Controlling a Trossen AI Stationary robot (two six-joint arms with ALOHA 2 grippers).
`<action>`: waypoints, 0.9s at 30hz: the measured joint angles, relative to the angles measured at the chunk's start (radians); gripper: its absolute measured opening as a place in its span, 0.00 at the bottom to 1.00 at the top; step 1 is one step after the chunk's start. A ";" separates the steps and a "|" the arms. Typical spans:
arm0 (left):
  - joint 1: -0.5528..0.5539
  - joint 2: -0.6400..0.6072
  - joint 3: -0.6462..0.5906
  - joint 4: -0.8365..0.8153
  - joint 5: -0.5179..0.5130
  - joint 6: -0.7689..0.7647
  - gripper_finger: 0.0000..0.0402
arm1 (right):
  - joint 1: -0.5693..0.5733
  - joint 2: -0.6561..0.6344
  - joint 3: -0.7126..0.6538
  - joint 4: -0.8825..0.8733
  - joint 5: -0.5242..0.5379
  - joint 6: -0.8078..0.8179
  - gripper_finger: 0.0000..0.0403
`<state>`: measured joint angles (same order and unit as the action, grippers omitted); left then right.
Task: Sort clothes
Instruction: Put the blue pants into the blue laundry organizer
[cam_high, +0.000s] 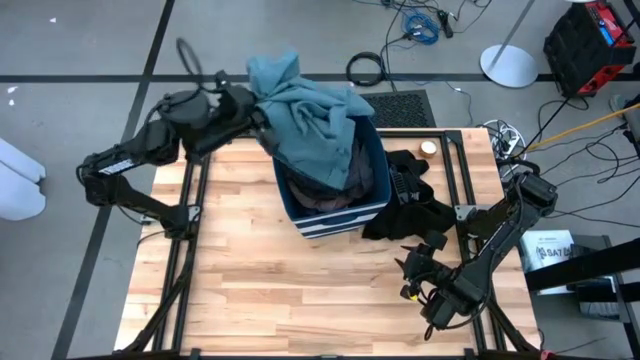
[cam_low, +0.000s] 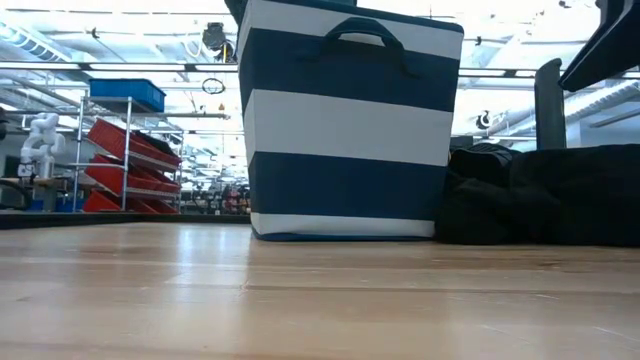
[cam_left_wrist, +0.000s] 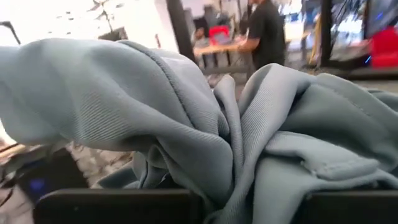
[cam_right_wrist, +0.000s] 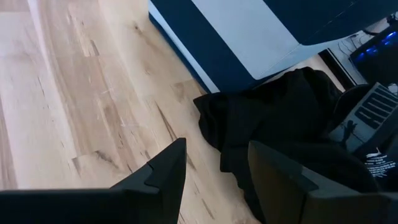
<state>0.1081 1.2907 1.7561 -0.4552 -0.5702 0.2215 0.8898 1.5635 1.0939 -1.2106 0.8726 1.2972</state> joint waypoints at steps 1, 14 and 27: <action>-0.016 -0.009 0.000 0.012 -0.007 0.003 0.09 | 0.000 0.000 0.000 0.000 0.000 0.000 0.40; -0.105 -0.030 0.000 0.006 -0.127 0.063 0.09 | 0.000 0.000 0.000 0.000 0.015 0.000 0.40; 0.069 0.185 -0.063 0.194 0.186 0.072 0.09 | -0.013 0.000 0.000 -0.031 0.023 -0.003 0.40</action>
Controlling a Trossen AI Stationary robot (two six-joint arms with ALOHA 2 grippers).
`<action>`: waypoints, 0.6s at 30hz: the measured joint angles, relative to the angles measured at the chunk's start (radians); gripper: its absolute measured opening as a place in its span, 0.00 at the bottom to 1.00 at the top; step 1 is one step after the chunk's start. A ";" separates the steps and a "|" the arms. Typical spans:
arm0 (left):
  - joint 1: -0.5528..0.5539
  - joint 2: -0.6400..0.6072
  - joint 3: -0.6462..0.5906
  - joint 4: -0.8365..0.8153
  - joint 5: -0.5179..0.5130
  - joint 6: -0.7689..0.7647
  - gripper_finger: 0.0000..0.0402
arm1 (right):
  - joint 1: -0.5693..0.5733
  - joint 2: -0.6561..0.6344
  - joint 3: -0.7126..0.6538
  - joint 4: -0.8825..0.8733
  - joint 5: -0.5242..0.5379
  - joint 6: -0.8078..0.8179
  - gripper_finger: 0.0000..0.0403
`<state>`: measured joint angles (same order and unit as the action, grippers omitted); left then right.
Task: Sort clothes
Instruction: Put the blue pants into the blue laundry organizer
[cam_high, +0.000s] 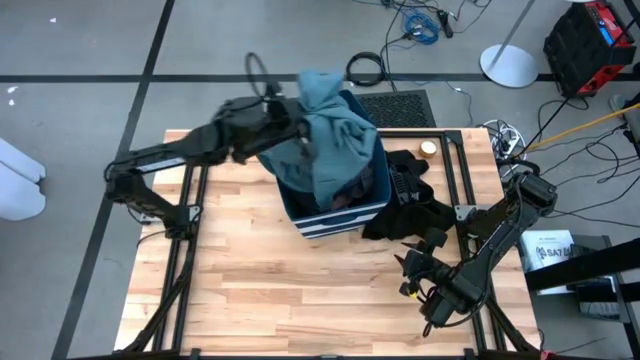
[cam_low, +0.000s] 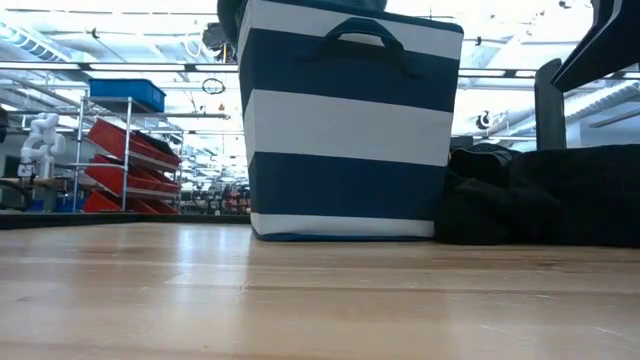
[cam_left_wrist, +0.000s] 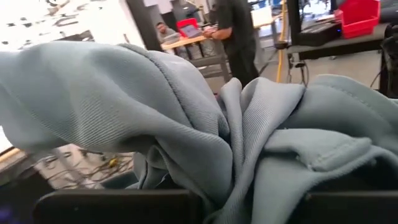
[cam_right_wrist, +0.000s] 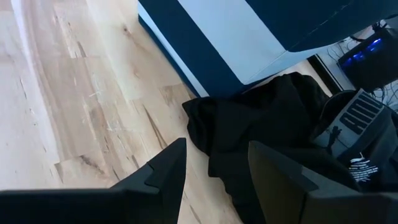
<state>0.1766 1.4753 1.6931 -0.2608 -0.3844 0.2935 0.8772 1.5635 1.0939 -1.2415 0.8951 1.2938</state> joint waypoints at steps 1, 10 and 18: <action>0.014 0.020 0.000 0.022 0.024 0.000 0.09 | 0.000 0.000 0.000 0.000 0.000 0.000 0.40; 0.137 0.168 -0.001 0.287 0.351 -0.158 0.09 | 0.001 0.000 0.000 0.000 -0.011 0.003 0.40; 0.269 0.201 -0.001 0.070 0.432 -0.332 0.09 | 0.002 0.000 0.000 0.008 -0.024 0.027 0.40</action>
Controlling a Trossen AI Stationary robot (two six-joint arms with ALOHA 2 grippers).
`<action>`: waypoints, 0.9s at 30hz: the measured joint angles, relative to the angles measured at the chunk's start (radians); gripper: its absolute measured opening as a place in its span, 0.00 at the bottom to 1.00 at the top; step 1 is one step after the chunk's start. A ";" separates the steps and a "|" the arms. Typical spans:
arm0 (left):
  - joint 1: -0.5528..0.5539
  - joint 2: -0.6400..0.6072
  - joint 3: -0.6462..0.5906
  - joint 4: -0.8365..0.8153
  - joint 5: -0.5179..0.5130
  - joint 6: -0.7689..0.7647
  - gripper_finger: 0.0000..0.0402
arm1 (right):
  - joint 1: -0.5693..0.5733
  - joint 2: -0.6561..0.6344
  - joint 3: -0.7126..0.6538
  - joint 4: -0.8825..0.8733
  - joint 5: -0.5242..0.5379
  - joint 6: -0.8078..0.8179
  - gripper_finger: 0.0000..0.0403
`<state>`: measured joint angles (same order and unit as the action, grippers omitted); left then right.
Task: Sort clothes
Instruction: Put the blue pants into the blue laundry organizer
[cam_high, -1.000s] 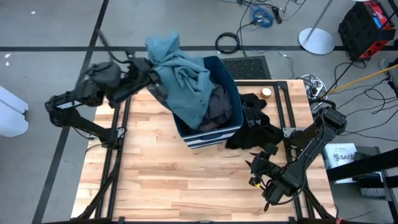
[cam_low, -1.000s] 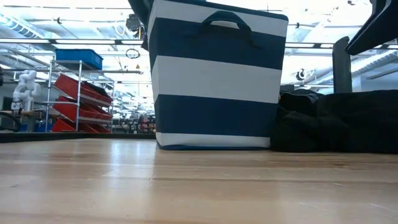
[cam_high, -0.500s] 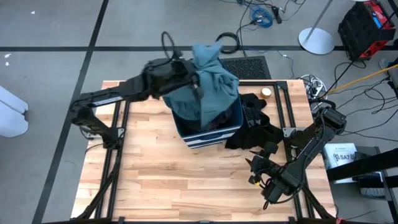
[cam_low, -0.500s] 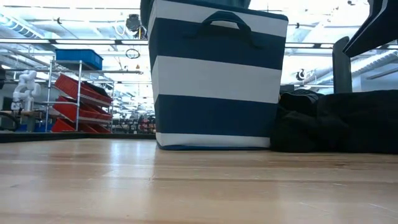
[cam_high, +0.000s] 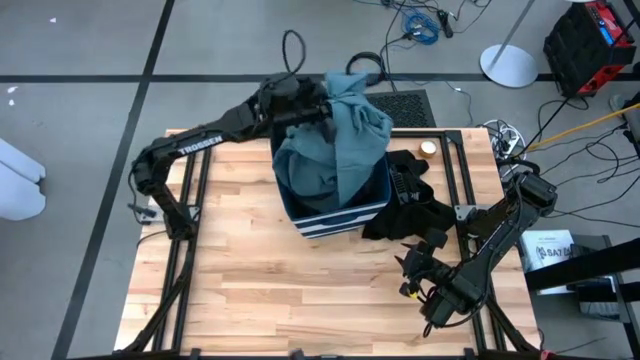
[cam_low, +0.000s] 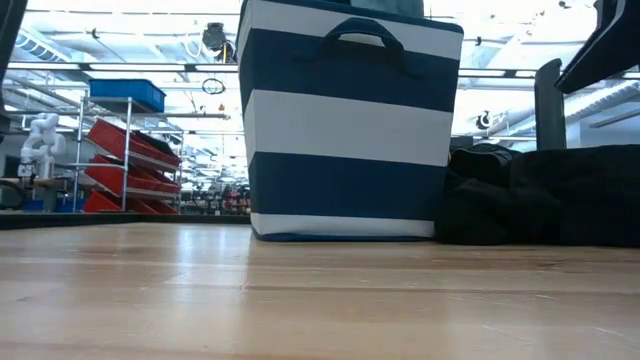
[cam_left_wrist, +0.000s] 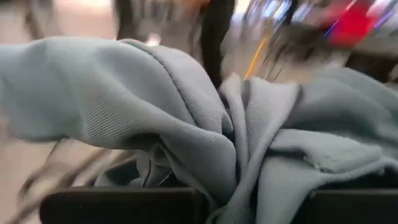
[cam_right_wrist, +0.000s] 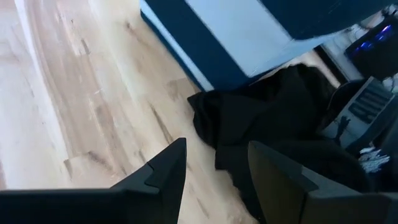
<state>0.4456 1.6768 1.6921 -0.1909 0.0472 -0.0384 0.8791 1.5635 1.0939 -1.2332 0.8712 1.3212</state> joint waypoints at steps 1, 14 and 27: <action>0.014 0.000 0.000 -0.066 -0.013 0.003 0.09 | 0.000 0.000 0.000 0.003 -0.013 0.003 0.40; 0.019 0.043 -0.021 -0.503 -0.122 0.163 0.09 | 0.021 0.000 0.000 0.029 0.000 0.009 0.40; -0.085 0.248 -0.076 -0.534 -0.092 0.321 0.09 | 0.016 0.000 0.000 -0.027 0.026 0.005 0.40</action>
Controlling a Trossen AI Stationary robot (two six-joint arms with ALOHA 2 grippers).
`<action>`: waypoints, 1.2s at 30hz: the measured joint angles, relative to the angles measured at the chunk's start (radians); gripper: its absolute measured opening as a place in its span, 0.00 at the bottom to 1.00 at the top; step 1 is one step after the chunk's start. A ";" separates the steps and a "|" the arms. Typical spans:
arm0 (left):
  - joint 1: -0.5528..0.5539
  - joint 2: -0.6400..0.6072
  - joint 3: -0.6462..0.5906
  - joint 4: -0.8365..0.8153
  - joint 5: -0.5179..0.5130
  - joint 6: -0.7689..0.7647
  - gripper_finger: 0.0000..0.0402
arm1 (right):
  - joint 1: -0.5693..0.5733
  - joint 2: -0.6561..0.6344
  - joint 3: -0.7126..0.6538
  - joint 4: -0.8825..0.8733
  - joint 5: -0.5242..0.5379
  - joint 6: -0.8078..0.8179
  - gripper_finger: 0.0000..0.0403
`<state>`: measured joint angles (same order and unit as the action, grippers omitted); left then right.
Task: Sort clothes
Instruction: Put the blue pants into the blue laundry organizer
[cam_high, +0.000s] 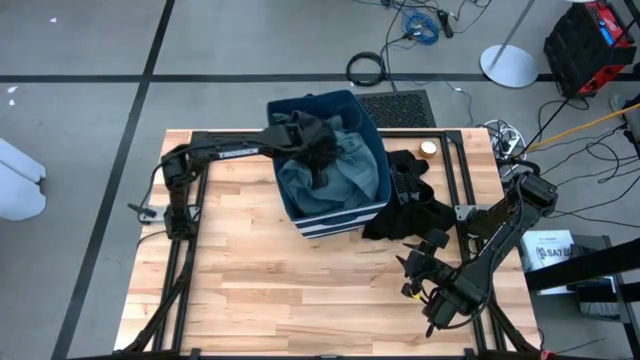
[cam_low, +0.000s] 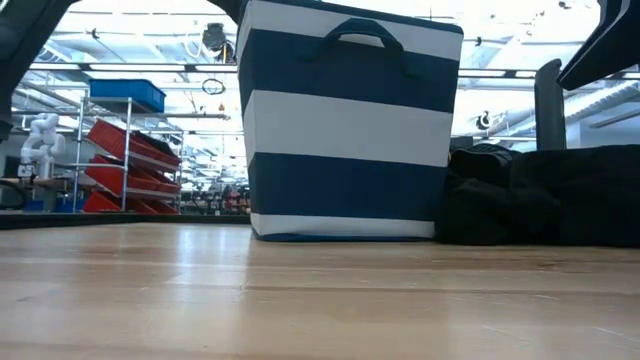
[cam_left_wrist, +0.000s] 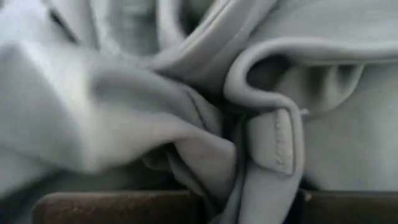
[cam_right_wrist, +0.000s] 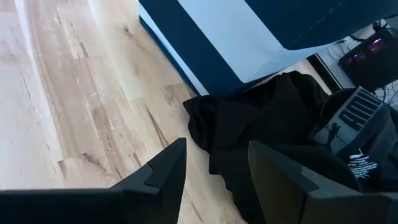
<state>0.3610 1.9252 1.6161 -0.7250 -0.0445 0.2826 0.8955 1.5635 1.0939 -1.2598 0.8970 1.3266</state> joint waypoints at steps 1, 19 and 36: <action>-0.006 0.017 0.001 -0.017 -0.015 0.021 0.09 | 0.000 0.000 0.000 0.000 0.000 0.001 0.40; -0.024 0.033 -0.007 -0.518 -0.182 0.182 0.09 | 0.000 0.000 0.000 0.000 -0.005 0.016 0.40; -0.068 -0.053 -0.010 -0.605 -0.206 0.383 0.09 | 0.000 0.000 0.000 0.010 -0.010 0.023 0.40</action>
<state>0.2927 1.8723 1.6062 -1.3296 -0.2504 0.6653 0.8955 1.5635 1.0939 -1.2499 0.8867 1.3499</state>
